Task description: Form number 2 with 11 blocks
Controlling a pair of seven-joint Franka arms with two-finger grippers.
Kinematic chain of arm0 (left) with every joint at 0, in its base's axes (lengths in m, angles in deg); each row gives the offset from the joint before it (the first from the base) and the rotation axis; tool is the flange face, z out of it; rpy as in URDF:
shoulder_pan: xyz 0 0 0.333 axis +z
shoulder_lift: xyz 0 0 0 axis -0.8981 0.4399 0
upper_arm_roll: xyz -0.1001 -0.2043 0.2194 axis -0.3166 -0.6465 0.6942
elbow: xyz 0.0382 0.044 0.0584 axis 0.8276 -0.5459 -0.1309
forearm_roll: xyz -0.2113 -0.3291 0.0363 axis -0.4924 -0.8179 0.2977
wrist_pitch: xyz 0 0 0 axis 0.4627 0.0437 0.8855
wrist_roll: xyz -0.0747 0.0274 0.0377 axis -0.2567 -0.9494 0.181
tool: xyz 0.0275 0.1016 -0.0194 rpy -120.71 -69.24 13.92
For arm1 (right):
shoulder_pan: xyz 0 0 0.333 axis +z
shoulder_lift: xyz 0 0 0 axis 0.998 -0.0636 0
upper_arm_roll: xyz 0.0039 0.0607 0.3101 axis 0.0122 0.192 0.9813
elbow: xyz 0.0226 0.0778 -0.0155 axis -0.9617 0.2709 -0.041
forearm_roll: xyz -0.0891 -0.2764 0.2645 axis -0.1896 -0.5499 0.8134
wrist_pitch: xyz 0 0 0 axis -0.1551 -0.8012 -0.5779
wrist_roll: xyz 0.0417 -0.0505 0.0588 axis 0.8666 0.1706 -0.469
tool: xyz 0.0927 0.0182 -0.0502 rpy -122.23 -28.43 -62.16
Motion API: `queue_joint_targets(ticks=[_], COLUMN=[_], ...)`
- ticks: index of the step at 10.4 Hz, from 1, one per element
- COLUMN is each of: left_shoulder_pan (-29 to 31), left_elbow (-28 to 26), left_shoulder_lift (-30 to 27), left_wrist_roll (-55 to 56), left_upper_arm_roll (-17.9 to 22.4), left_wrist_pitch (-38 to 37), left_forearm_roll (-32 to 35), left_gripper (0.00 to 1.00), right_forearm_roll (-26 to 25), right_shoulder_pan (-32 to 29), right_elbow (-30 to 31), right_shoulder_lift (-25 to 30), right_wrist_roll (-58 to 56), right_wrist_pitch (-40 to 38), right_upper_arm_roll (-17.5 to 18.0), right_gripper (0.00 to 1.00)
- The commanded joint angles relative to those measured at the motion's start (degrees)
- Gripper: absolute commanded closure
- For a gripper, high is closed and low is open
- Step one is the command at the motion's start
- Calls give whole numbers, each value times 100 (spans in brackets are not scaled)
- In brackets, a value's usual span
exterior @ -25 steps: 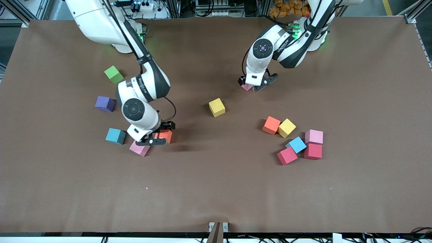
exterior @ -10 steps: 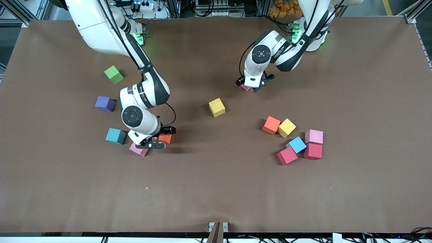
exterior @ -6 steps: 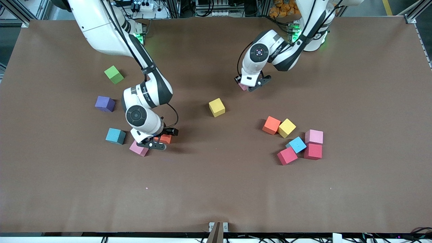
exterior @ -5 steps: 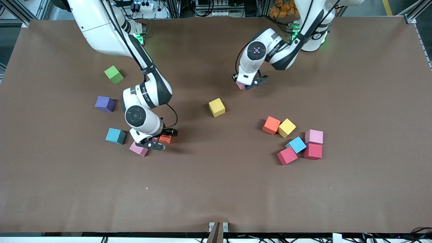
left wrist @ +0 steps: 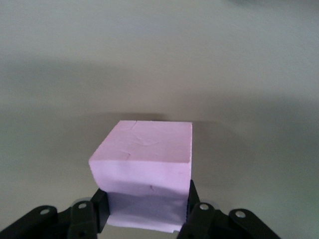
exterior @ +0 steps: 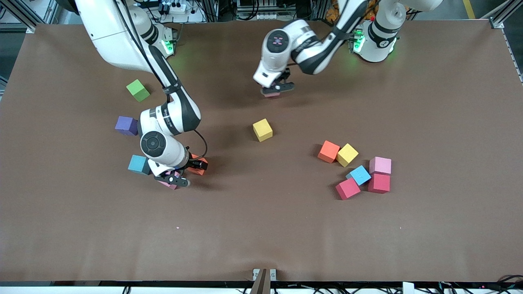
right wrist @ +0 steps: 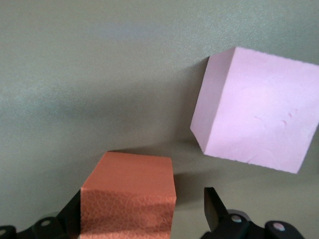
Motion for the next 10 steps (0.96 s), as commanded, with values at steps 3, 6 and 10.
queue_joint_targets(ticks=[3, 6, 10], left_shoulder_pan=[-723, -750, -811], left_elbow=[953, 953, 1084], left_shoulder_lift=[656, 734, 796], left_wrist_roll=[-1341, -1370, -1002], left_upper_arm_roll=[779, 938, 921], left_wrist_pitch=[-859, -905, -931], left_forearm_roll=[-45, 166, 87], left_gripper=[83, 77, 71], right_forearm_roll=[-95, -77, -60], right_shoulder_pan=[-10, 16, 25], right_elbow=[-106, -97, -97], right_shoulder_lift=[-116, -169, -187], right_wrist_roll=[45, 62, 97], right_wrist_pitch=[47, 152, 171], right_upper_arm_roll=[47, 56, 56], right_gripper=[0, 0, 8])
